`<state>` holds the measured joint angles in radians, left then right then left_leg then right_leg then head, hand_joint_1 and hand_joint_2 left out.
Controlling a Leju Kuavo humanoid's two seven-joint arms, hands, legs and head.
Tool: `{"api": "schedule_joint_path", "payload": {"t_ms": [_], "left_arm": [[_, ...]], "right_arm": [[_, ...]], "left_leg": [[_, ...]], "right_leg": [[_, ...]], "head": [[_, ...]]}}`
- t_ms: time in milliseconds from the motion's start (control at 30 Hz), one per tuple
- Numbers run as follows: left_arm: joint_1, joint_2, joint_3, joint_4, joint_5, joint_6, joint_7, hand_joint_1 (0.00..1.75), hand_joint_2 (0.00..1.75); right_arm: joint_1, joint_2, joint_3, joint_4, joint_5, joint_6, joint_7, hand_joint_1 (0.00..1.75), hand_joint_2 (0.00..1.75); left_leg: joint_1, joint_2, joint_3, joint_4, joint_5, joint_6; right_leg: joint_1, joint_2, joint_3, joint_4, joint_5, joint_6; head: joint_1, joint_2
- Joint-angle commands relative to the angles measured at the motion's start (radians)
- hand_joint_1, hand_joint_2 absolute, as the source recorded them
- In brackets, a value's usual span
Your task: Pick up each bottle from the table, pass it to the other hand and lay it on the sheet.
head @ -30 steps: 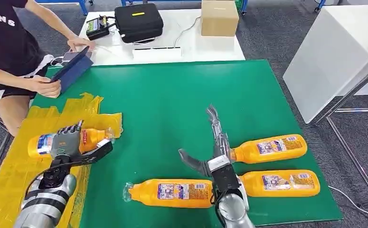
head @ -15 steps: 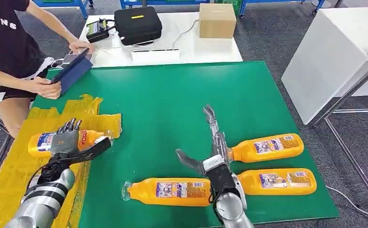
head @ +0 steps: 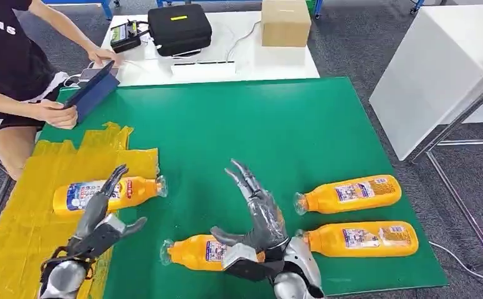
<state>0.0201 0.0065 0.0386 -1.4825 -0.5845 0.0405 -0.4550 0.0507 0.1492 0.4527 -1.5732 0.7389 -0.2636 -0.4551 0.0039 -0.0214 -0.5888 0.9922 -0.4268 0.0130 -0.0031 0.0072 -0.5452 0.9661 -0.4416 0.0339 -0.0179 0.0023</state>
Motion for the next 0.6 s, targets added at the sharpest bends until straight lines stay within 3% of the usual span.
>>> {"api": "schedule_joint_path", "payload": {"t_ms": [33,133,233,300,367,600], "left_arm": [[0.155,-0.041,0.005,-0.334,0.108,-0.019,-0.041,0.0,1.75],[0.158,-0.048,0.011,-0.338,0.128,-0.023,-0.048,0.0,1.75],[0.179,-0.069,0.025,-0.368,0.172,-0.034,-0.071,0.0,1.75],[0.189,-0.072,0.029,-0.379,0.175,-0.035,-0.073,0.0,1.75],[0.197,-0.084,0.042,-0.389,0.242,-0.079,-0.091,0.0,1.75],[0.186,-0.096,0.038,-0.341,0.221,-0.093,-0.06,0.0,1.75]], "right_arm": [[0.001,-0.092,0.094,0.015,0.133,-0.01,0.093,0.0,1.75],[-0.002,-0.098,0.104,0.033,0.171,-0.008,0.118,0.0,1.75],[-0.005,-0.131,0.13,0.096,0.295,0.046,0.246,0.0,1.75],[-0.004,-0.134,0.135,0.112,0.297,0.039,0.248,0.0,1.75],[-0.026,-0.187,0.182,0.159,0.404,0.1,0.345,0.0,1.75],[-0.023,-0.253,0.2,0.234,0.415,0.094,0.364,0.0,1.75]], "left_leg": [[0.002,0.004,0.008,0.001,-0.006,0.0],[0.002,0.004,0.005,0.0,-0.003,0.0],[0.001,0.001,0.004,-0.001,-0.002,0.0],[0.002,0.003,0.006,-0.002,-0.003,0.0],[0.002,0.003,0.005,-0.002,-0.002,0.0],[0.001,-0.002,0.005,-0.002,-0.001,0.0]], "right_leg": [[0.002,0.0,0.009,-0.002,-0.004,0.0],[0.002,0.002,0.006,-0.002,-0.002,-0.001],[0.002,-0.001,0.005,-0.002,-0.002,-0.001],[0.003,0.0,0.008,-0.004,-0.002,-0.001],[0.003,0.001,0.007,-0.004,-0.002,-0.001],[0.002,-0.003,0.008,-0.004,-0.002,0.0]], "head": [[0.001,0.0],[0.0,0.0],[0.0,0.0],[0.0,0.0],[0.0,0.0],[0.001,0.0]]}}
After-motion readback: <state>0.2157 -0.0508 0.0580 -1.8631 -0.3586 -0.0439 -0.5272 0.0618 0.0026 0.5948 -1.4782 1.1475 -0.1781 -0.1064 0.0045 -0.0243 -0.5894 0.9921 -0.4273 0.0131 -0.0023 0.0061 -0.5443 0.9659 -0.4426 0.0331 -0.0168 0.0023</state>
